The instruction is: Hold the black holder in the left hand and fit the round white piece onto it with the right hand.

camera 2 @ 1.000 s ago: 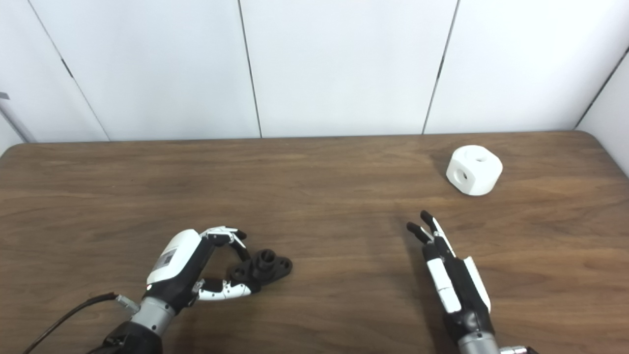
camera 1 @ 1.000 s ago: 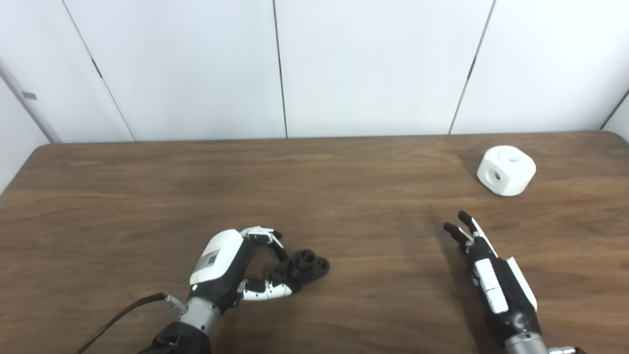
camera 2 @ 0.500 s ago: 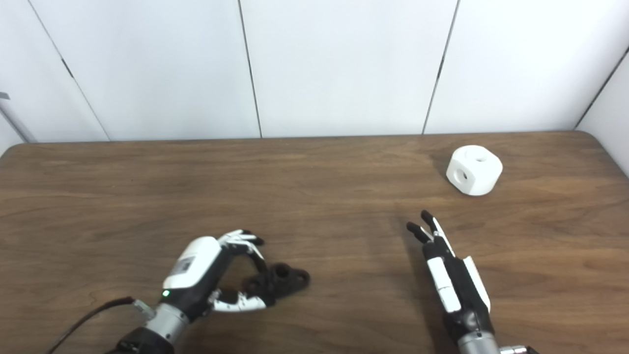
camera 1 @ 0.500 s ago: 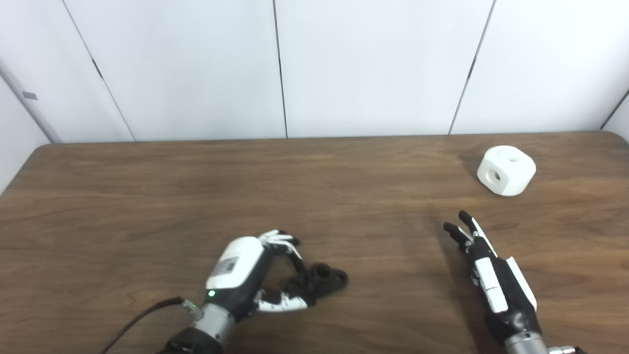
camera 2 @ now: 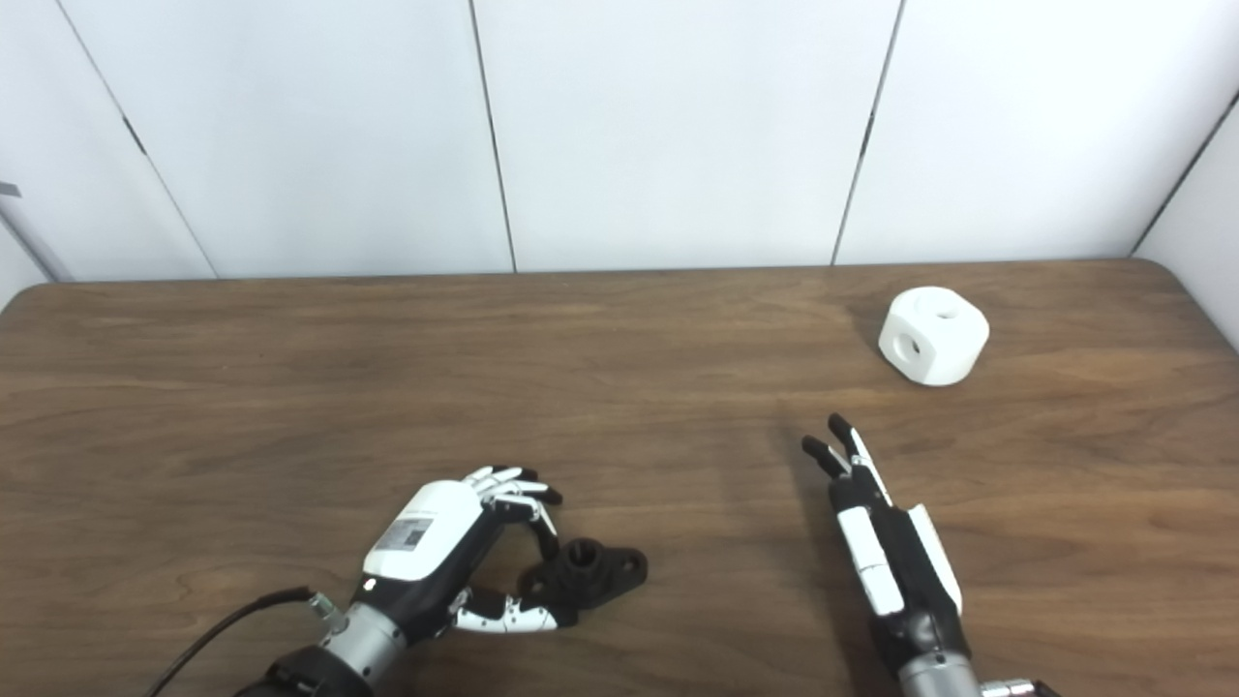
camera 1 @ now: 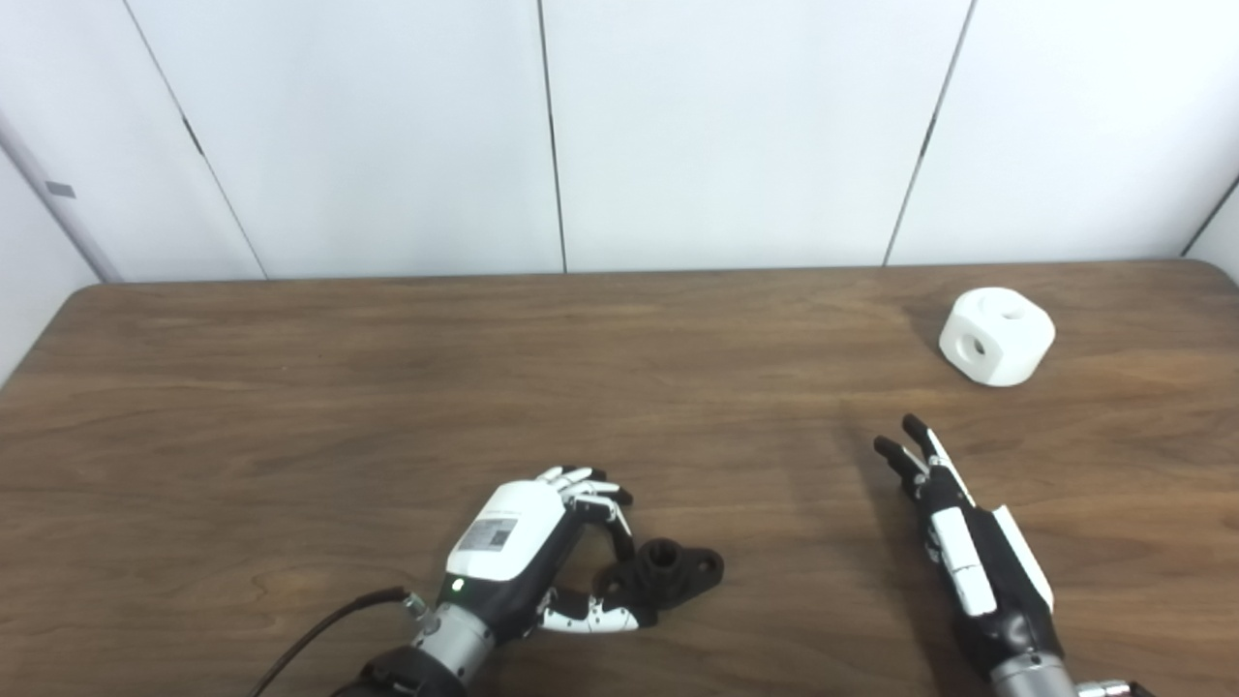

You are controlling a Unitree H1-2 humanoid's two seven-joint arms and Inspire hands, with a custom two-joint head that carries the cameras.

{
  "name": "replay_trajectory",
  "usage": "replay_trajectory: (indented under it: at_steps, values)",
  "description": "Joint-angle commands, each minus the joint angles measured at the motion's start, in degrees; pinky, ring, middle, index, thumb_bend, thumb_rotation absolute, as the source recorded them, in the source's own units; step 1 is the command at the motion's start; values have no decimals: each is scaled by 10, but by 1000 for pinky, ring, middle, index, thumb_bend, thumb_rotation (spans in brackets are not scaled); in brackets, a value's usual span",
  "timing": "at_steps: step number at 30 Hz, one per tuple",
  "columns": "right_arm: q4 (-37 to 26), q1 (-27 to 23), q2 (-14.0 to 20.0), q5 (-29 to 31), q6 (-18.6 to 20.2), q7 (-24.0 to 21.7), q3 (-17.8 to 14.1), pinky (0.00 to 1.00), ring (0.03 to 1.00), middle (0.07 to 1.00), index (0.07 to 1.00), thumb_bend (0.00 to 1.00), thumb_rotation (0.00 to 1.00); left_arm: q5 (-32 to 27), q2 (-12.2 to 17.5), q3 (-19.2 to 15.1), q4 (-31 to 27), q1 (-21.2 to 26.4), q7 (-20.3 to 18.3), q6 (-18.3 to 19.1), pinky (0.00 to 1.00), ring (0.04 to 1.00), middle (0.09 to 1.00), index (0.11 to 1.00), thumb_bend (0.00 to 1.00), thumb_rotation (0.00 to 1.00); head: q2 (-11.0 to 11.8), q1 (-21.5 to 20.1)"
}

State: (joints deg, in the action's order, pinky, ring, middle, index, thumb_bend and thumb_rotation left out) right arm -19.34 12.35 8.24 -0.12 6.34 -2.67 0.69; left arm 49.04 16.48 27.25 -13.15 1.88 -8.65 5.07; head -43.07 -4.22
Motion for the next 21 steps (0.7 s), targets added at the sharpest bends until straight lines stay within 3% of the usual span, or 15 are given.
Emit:
replay_trajectory:
  at_steps: [1, 4, 8, 11, 21]
  values:
    - [-19, -1, -6, 0, -6, -3, 3, 1000, 979, 933, 988, 670, 992, 35, 7, 16, 41, 2, -21, 4, 924, 885, 793, 489, 518, 47, 0, -2]
    - [-21, 0, -7, 0, -8, 1, -3, 1000, 980, 937, 981, 653, 993, 44, 4, 18, 44, 4, -21, 1, 930, 886, 794, 489, 519, 47, 1, -5]
    - [-21, 0, -18, 28, -9, 7, -18, 1000, 995, 948, 951, 631, 918, 50, 3, 18, 40, -1, -21, -3, 931, 886, 796, 489, 519, 48, 9, -24]
    - [-28, 1, -17, 13, -7, 15, -20, 1000, 1000, 967, 945, 635, 894, 51, 5, 15, 35, -5, -21, -4, 915, 879, 791, 489, 519, 48, 13, -46]
    - [-67, -28, -18, -6, 48, 48, -33, 1000, 1000, 983, 944, 540, 820, 36, 22, 1, 10, -19, -37, -7, 883, 874, 787, 488, 519, 47, 30, -94]
